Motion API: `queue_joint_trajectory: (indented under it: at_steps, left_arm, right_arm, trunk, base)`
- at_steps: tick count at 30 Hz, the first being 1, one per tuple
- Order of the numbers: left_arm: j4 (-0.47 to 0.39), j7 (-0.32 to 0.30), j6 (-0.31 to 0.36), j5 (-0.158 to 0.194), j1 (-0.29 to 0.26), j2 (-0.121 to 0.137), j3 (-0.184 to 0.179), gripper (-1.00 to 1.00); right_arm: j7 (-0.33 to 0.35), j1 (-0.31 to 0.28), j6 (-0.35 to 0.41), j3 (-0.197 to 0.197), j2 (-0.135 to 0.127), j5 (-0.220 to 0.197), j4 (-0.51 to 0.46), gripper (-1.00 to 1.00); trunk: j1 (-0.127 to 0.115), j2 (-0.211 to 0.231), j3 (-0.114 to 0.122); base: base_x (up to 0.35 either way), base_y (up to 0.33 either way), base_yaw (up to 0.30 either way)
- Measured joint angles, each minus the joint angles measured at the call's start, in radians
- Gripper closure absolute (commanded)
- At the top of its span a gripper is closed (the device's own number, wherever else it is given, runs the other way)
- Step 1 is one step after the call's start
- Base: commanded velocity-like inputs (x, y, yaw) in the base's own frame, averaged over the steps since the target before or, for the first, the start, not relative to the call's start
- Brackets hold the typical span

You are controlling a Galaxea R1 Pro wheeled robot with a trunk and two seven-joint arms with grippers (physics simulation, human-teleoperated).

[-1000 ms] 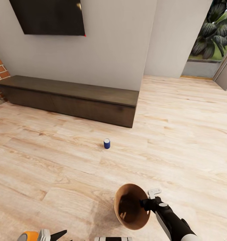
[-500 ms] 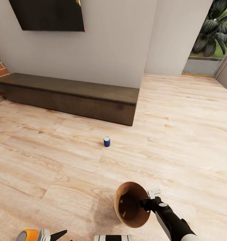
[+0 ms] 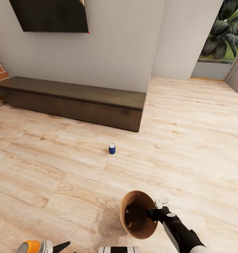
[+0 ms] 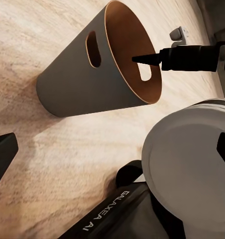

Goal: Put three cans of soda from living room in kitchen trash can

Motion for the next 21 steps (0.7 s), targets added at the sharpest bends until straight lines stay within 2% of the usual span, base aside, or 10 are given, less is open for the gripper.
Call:
queue_joint_trajectory:
  at_steps: [21]
  left_arm:
    - [0.0, 0.0, 0.0, 0.0, 0.0, 0.0, 0.0, -1.0]
  right_arm:
    - [0.0, 0.0, -0.001, 0.0, -0.001, 0.0, 0.0, -1.0]
  trunk:
    - [0.0, 0.0, -0.012]
  base:
    - [0.0, 0.0, 0.0]
